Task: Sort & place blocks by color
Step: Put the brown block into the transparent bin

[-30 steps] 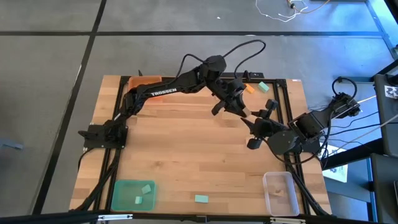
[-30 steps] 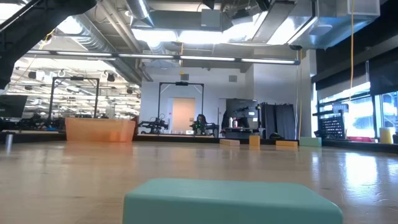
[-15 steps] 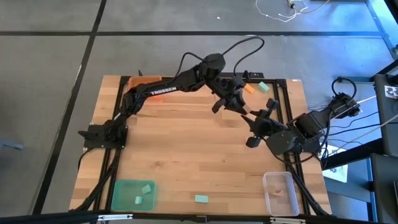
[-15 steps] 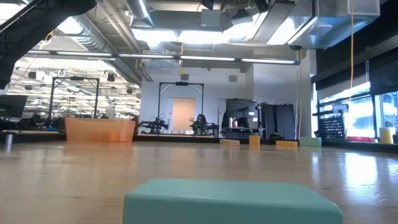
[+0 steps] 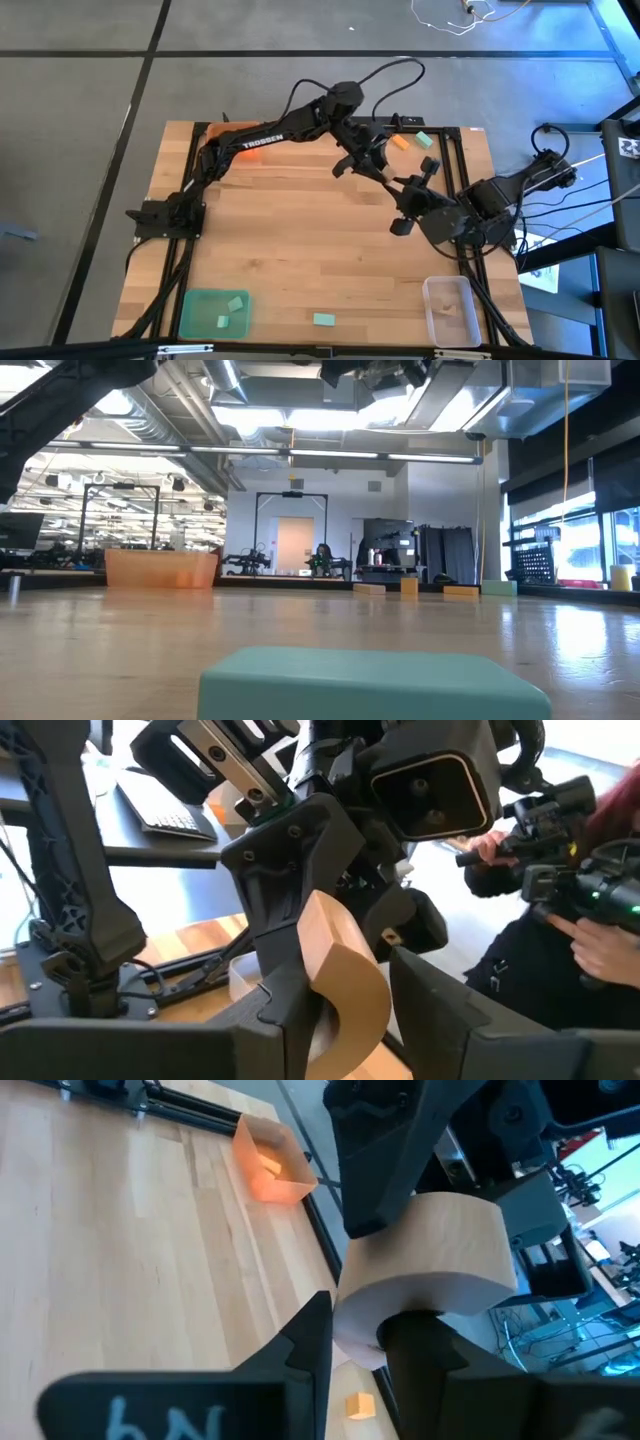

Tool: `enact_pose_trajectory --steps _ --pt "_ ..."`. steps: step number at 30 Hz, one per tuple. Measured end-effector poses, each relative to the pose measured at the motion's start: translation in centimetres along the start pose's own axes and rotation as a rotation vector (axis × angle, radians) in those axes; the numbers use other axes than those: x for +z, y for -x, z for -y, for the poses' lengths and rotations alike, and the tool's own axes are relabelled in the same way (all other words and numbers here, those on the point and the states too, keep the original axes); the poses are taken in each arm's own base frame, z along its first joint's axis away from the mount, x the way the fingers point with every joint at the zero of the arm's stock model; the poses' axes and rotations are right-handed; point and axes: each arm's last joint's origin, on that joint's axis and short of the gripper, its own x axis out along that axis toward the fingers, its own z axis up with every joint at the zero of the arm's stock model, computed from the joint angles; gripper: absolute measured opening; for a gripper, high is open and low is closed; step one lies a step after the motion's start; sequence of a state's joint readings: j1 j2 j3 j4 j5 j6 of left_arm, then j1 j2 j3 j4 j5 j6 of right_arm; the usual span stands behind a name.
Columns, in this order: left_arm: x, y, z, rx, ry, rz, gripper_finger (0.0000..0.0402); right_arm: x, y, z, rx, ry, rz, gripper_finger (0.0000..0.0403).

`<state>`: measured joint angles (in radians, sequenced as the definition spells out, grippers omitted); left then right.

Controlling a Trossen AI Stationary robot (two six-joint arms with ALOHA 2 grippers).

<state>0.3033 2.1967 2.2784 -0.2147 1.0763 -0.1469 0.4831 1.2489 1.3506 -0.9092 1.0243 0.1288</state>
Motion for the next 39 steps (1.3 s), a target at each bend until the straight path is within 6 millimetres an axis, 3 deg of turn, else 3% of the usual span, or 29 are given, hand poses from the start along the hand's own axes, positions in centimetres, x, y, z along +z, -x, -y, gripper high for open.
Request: enact_pose_trajectory --steps 9,35,39 --pt "-0.1 1.6 -1.0 0.058 -0.083 -0.007 0.0122 -0.1 0.0 0.1 0.006 -0.023 -0.003 0.0059" --pt "-0.4 1.7 -1.3 0.128 -0.452 -0.043 0.0124 -0.6 0.2 0.1 0.049 -0.093 -0.042 0.0056" --pt "-0.4 1.7 -1.3 0.095 -0.446 -0.034 0.0124 -0.7 0.2 0.1 0.057 -0.122 -0.051 0.0054"
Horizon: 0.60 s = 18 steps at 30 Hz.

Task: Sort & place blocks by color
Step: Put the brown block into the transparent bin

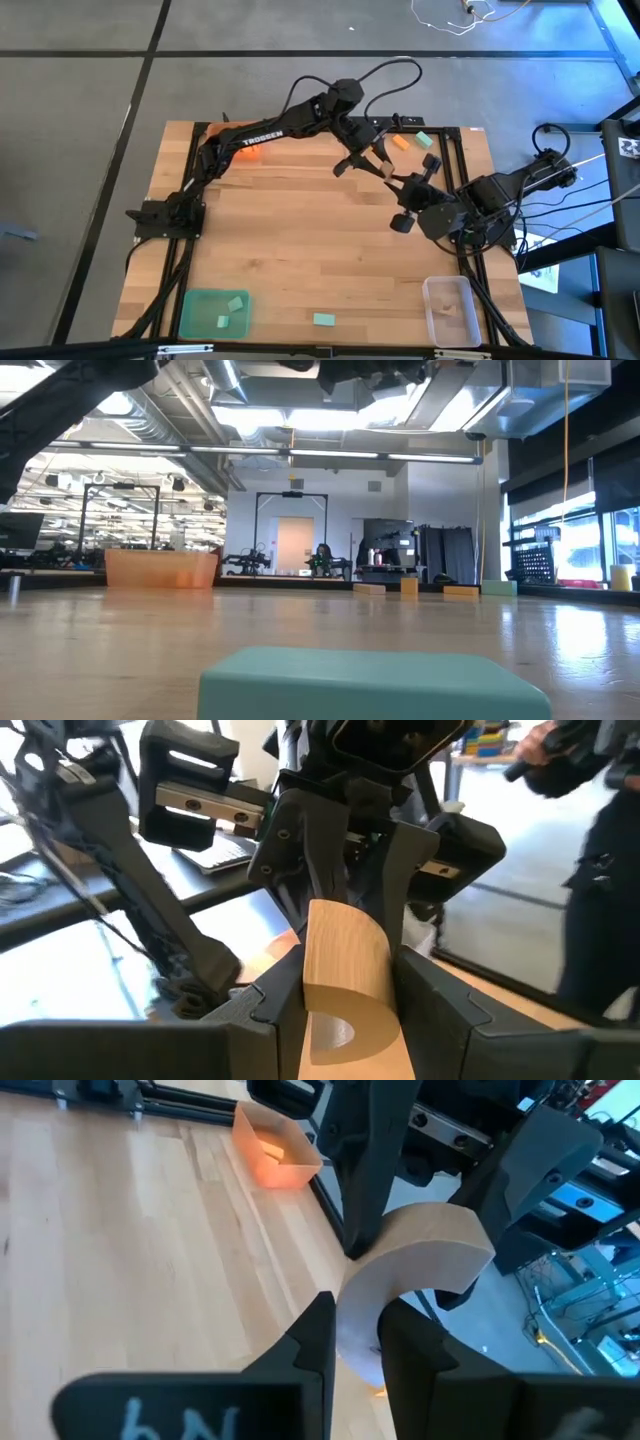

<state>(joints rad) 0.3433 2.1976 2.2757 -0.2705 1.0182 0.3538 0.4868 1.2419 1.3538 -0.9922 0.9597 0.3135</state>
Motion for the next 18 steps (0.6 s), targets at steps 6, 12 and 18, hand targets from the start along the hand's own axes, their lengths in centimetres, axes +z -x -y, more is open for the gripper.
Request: enact_pose_trajectory --steps 6,12,18 --pt "-0.32 -0.01 0.01 -0.025 0.06 -0.001 0.0124 0.01 -0.02 0.08 0.017 -0.022 -0.012 0.0054" --pt "-0.37 0.21 0.0 0.018 0.133 -0.033 0.0124 0.33 0.28 0.4 0.039 -0.024 -0.018 0.0054" --pt "-0.28 -0.04 0.16 0.032 0.197 -0.039 0.0124 0.34 0.36 0.51 0.038 -0.021 -0.02 0.0054"
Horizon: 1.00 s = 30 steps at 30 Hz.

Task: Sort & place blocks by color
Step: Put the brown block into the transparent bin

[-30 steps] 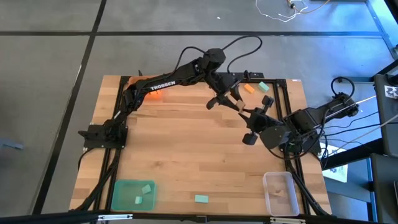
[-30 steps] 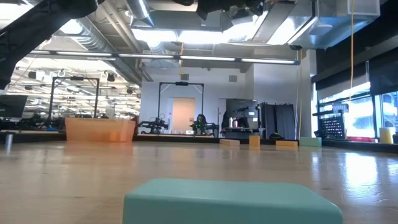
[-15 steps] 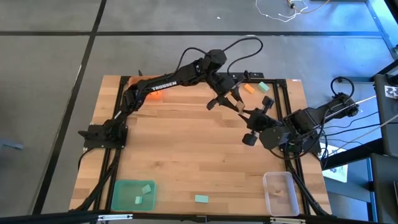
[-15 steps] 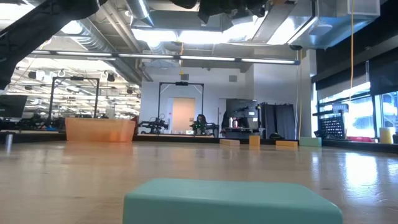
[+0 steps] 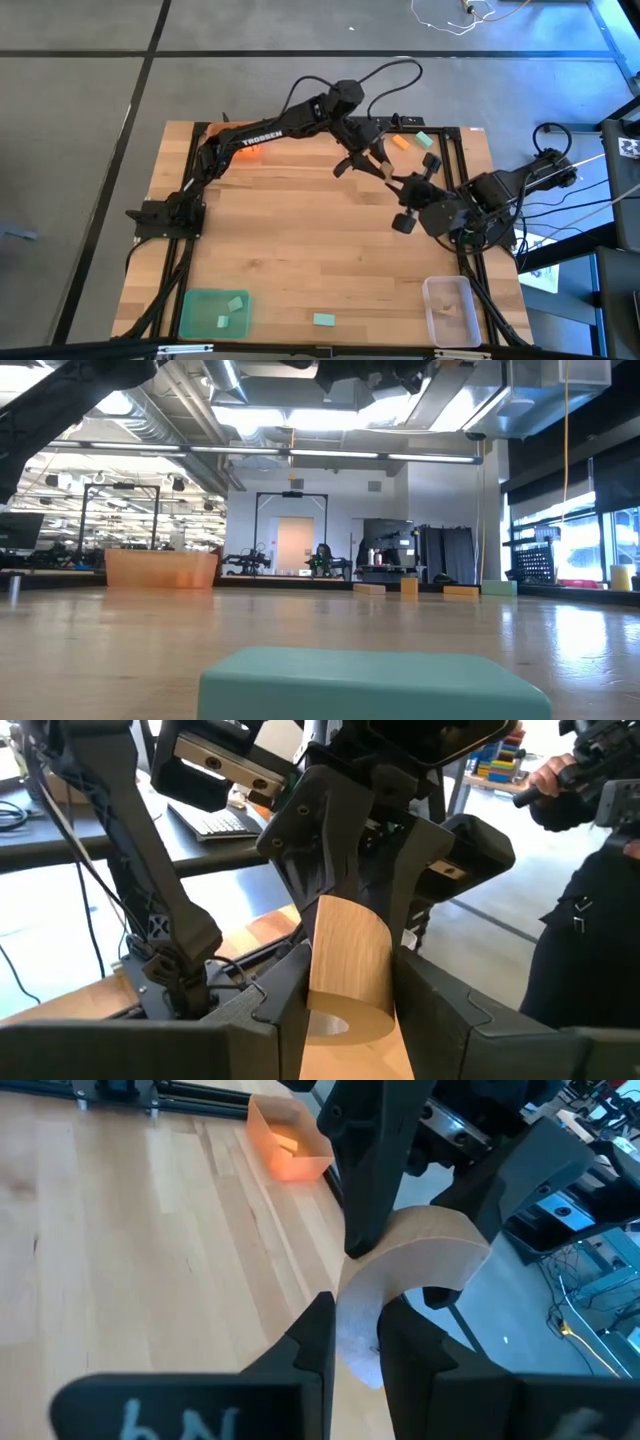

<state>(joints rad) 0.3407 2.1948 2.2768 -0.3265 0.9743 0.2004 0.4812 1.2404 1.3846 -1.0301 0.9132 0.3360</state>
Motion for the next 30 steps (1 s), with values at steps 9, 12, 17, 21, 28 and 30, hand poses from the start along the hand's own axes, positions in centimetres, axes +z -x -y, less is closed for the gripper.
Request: enact_pose_trajectory --steps 9,12,17,21,28,30 --pt "-0.1 -0.6 0.4 0.001 0.023 -0.012 0.01 -0.2 0.0 0.0 0.008 0.017 -0.015 0.0054" --pt "0.0 -0.7 0.5 0.003 0.021 -0.013 0.0107 -0.2 0.0 0.0 0.007 0.018 -0.015 0.0054" --pt "0.1 -1.2 0.8 0.057 0.016 -0.029 0.0145 -0.3 0.1 0.1 0.002 0.016 -0.021 0.0054" --pt "0.1 -1.7 1.1 0.112 0.019 -0.051 0.0165 -0.6 0.1 0.2 0.001 0.011 -0.044 0.0054" --pt "-0.1 -1.4 0.7 0.089 -0.046 -0.044 0.0171 -1.1 0.1 0.2 0.032 -0.106 -0.108 0.0054" --pt "0.0 -0.7 0.3 0.099 -0.027 -0.033 0.0171 -1.3 0.1 0.1 0.081 -0.121 -0.145 0.0054"
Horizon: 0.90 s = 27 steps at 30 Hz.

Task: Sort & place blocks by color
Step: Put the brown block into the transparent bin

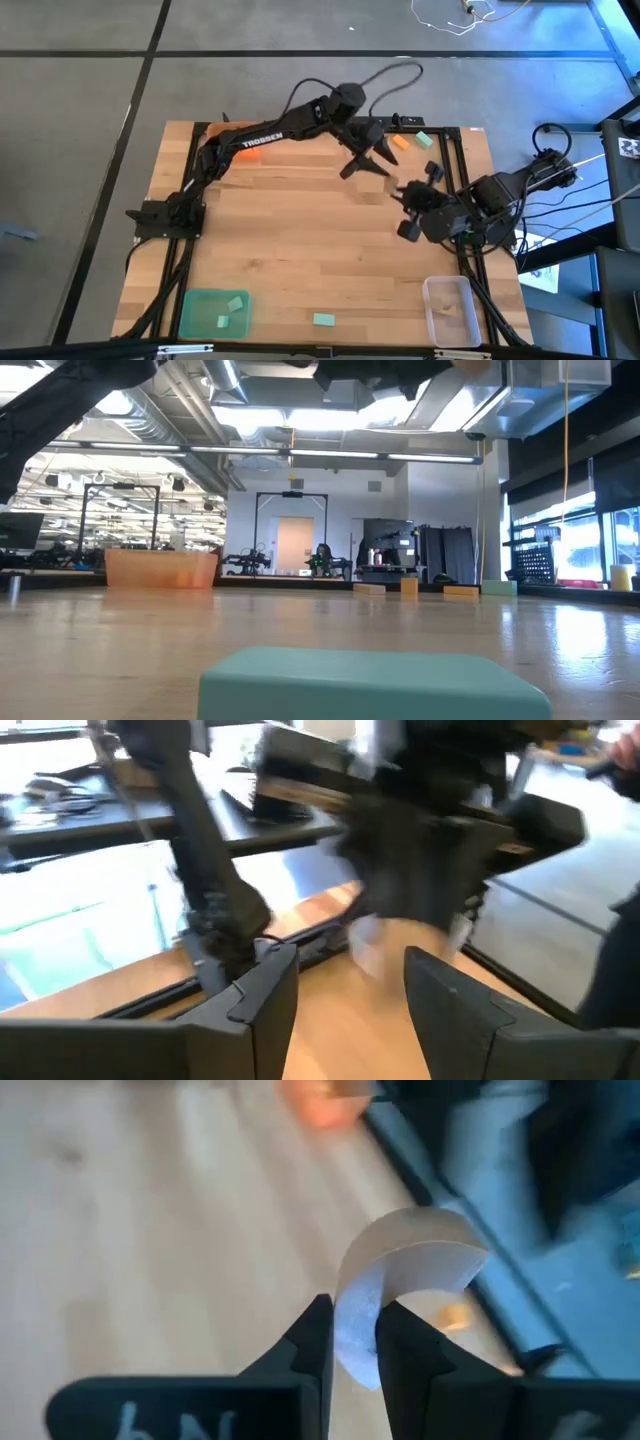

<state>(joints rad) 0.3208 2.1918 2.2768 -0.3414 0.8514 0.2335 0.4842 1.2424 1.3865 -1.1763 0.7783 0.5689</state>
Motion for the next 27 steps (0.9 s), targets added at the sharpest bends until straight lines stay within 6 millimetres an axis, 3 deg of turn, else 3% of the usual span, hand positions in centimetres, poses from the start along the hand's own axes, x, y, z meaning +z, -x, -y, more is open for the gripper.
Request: enact_pose_trajectory --steps 9,17,21,27 --pt "-0.4 2.0 -1.4 0.007 0.043 -0.007 0.0171 -0.7 0.1 -0.5 0.232 -0.042 -0.191 0.0054" --pt "-2.1 4.0 -2.2 -0.069 0.105 -0.075 0.0171 -3.0 1.2 -0.4 0.439 -0.209 -0.694 0.0054" --pt "-3.0 4.5 -2.0 -0.092 0.128 -0.137 0.0172 -3.6 2.2 -1.0 0.558 -0.25 -0.885 0.0054" --pt "-2.4 6.2 -0.3 -0.031 0.068 -0.283 0.0172 -4.9 3.8 -1.6 0.514 -0.299 -1.036 0.0054"
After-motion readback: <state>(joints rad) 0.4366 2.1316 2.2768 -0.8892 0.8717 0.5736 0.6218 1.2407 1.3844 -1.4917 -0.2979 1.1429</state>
